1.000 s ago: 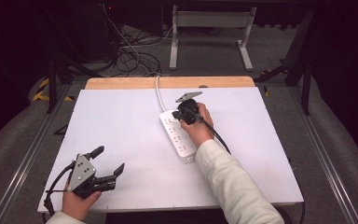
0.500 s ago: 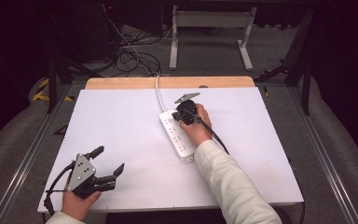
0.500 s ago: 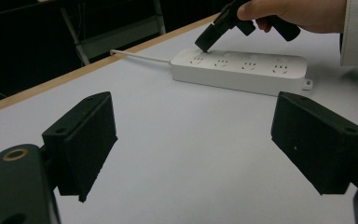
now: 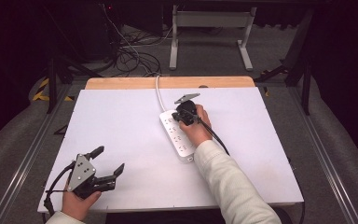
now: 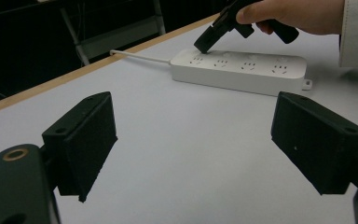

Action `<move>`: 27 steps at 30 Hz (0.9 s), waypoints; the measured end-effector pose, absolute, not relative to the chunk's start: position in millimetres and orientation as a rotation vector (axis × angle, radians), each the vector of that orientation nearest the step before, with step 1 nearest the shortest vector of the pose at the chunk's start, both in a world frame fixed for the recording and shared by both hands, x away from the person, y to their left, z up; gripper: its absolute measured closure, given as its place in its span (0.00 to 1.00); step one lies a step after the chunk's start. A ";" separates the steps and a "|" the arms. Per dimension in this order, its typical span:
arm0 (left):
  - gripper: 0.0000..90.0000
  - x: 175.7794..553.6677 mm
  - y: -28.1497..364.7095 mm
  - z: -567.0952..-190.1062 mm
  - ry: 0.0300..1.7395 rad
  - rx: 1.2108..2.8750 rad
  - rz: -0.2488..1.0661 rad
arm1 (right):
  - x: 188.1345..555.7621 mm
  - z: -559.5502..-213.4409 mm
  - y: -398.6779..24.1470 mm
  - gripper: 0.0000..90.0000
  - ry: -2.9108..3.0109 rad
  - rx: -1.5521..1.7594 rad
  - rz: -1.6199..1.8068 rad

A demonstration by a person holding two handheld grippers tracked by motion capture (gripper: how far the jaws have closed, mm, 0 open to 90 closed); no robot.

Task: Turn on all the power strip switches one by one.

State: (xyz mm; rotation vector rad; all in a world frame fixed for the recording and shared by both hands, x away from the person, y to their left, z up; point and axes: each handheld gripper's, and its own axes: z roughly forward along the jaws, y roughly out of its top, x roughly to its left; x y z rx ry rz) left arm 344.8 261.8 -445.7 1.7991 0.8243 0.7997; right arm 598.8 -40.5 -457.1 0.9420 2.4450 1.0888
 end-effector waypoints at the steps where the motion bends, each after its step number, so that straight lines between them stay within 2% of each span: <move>1: 0.16 344.8 261.9 -445.7 0.824 1.799 0.800 | 599.1 -457.3 -40.7 1.00 2.446 0.942 1.090; 27: 0.16 345.1 262.1 -445.7 0.826 1.796 0.795 | 597.4 -454.1 -43.4 1.00 2.452 0.944 1.081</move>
